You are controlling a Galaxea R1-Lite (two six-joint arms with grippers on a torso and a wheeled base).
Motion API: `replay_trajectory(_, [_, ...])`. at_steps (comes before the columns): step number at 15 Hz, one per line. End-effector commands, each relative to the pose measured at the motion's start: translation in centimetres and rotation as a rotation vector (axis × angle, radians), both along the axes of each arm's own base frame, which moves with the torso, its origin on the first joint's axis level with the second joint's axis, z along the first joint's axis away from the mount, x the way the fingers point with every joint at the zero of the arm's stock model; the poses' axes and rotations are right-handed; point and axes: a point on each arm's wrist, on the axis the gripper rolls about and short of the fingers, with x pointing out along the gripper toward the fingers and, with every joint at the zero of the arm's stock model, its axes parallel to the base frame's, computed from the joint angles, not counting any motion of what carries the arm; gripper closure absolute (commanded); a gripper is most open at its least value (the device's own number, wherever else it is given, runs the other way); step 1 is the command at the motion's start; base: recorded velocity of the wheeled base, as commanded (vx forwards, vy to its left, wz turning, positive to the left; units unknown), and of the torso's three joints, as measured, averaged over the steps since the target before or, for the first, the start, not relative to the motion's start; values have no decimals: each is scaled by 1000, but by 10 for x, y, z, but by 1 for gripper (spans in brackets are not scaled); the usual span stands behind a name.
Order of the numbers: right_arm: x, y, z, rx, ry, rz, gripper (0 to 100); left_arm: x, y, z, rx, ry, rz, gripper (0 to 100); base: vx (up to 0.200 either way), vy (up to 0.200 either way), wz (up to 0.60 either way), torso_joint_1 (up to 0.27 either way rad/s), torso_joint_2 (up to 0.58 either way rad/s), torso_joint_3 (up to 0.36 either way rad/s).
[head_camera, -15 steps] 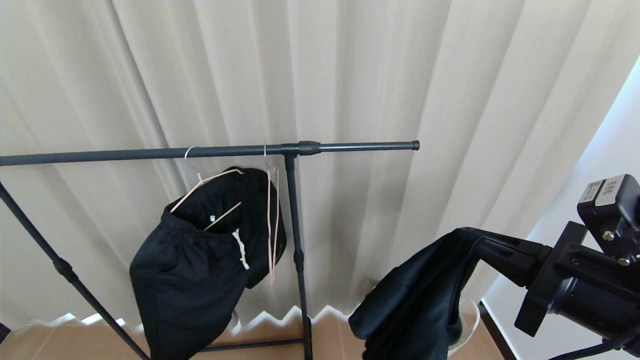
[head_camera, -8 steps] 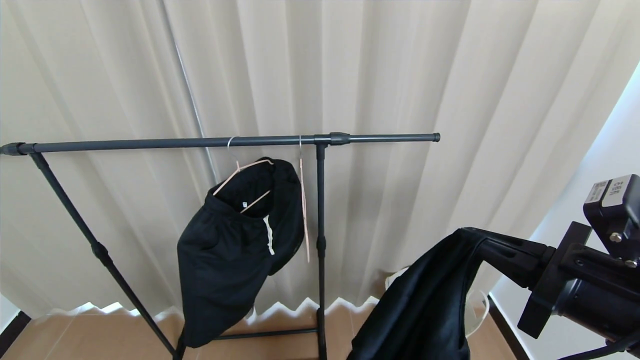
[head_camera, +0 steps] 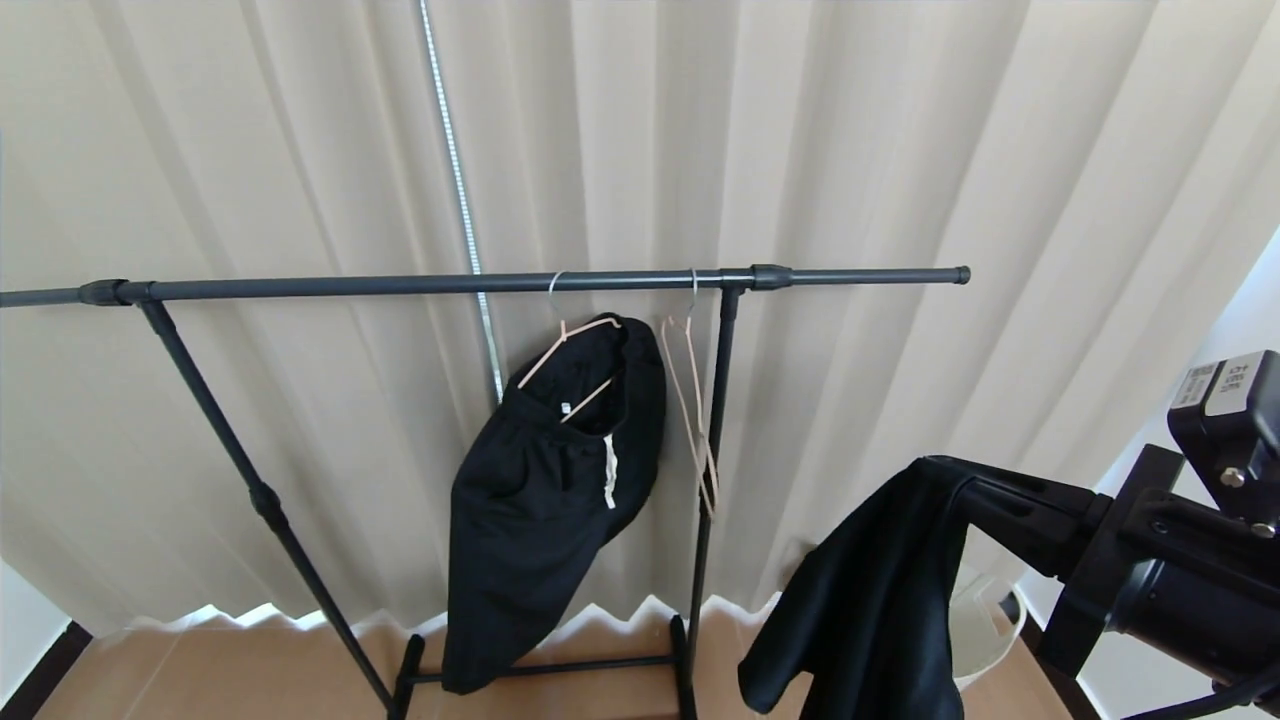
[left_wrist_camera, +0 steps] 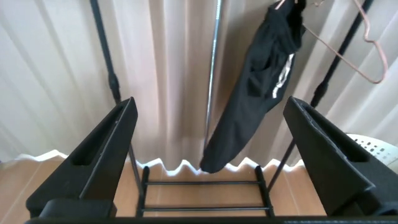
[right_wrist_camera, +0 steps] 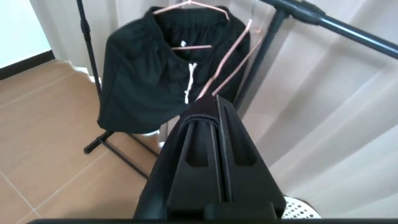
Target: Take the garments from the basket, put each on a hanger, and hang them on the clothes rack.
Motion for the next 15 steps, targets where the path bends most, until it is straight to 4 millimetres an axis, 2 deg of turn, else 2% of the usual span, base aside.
replay_trajectory(1, [1, 0, 0, -1, 1, -2, 100, 0, 0, 0, -1, 1, 0, 0, -200, 0, 0, 2, -2, 2])
replay_trajectory(5, [1, -1, 0, 1, -1, -10, 100, 0, 0, 0, 1, 1, -6, 0, -200, 0, 0, -1, 6, 1])
replay_trajectory(10, [0, -2, -5, -16, 13, -10, 100, 0, 0, 0, -8, -1, 3, 0, 0, 0, 0, 0, 0, 0])
replay_trajectory(12, [-2, -1, -8, -72, -8, -5, 100, 0, 0, 0, 4, 6, -8, 0, 0, 0, 0, 0, 0, 0])
replay_trajectory(13, [-2, 3, -7, -95, -18, -20, 100, 3, 0, 1, 41, 45, -16, 0, 0, 0, 0, 0, 0, 0])
replay_trajectory(15, [20, 26, -5, -119, -9, -68, 100, 19, -1, 3, 60, 233, -65, 0, 0, 0, 0, 0, 0, 0])
